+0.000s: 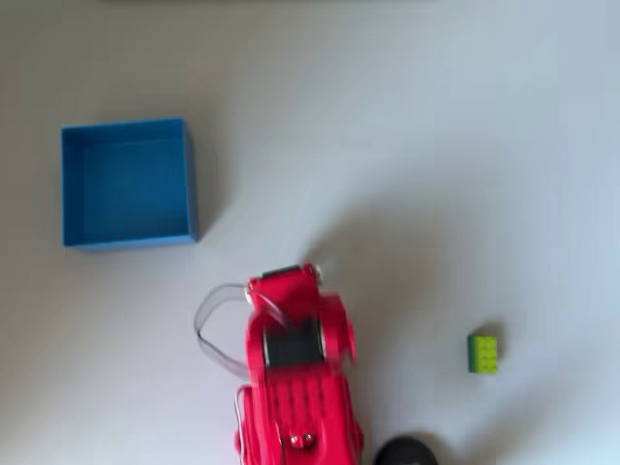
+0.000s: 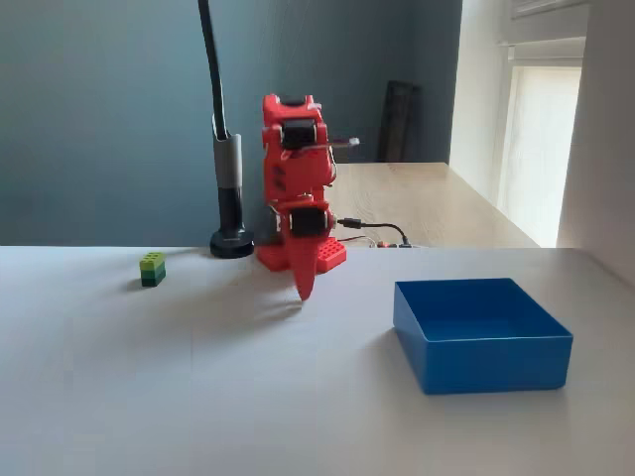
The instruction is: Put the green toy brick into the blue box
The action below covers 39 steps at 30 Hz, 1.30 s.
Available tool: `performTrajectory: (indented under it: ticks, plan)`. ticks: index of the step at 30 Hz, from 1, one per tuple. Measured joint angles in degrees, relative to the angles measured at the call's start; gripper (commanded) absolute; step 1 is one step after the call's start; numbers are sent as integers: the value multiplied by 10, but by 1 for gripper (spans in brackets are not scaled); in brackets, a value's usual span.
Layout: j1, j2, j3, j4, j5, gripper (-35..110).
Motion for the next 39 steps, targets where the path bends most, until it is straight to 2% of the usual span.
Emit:
performTrajectory:
  ticks: [6,31,39]
  plan:
    - [1,49,11,-1,-4,0]
    - [-4,50,11,-1,-14,0]
    - [-4,45,11,-56,-6,0]
